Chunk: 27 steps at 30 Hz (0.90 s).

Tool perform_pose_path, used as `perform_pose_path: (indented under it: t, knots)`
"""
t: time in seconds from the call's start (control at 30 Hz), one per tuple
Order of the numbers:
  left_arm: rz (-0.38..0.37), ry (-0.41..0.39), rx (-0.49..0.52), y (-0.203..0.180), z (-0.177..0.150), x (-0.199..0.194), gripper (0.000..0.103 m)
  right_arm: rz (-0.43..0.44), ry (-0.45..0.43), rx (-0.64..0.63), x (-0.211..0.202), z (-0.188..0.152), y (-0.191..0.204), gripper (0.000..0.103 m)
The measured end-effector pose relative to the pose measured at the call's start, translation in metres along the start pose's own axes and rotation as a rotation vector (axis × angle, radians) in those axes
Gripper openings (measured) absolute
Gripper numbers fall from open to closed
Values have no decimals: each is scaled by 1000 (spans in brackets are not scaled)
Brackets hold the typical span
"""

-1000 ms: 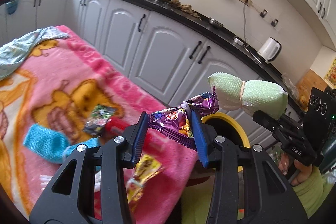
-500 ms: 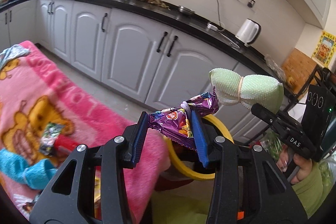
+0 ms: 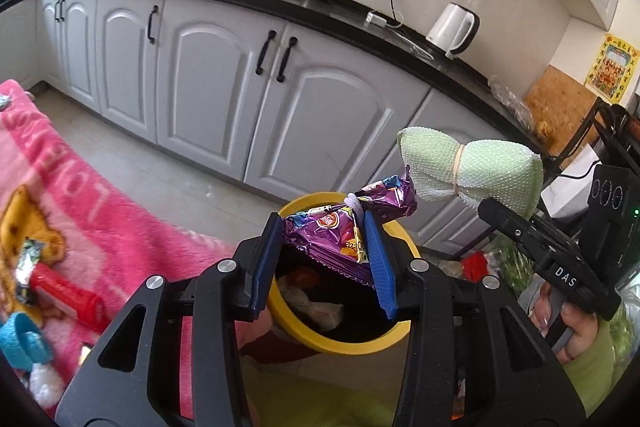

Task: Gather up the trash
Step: 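Carry the purple wrapper and green sponge over the yellow bin and open both tools, then move both open tools back over the remaining trash on the blanket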

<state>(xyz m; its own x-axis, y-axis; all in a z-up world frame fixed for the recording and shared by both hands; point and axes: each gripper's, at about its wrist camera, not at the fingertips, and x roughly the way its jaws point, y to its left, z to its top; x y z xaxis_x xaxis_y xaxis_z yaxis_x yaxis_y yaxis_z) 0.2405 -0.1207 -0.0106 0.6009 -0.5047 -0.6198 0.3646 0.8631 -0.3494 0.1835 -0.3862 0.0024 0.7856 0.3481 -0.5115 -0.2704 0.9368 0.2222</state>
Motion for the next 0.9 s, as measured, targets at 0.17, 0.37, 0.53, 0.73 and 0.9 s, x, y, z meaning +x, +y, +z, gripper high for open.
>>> perform_pose_path:
  t: [0.17,0.37,0.53,0.73,0.9]
  knots:
    - [-3,30,4,-6,-7,19,34,-26,32,23,4,-10,-13,36]
    - [-6,75,3,-12,-18,44,35,-44,90,53,17,-19,-23,38]
    - [-13,95,-8,-12,-21,60,40,-47,124,101,27,-25,-32,47]
    - [-22,91,-54,-3,-27,72,63,-73,117,138,27,-27,-42,59]
    - [6,71,-50,0,-30,62,71,-75,100,125,23,-25,-38,63]
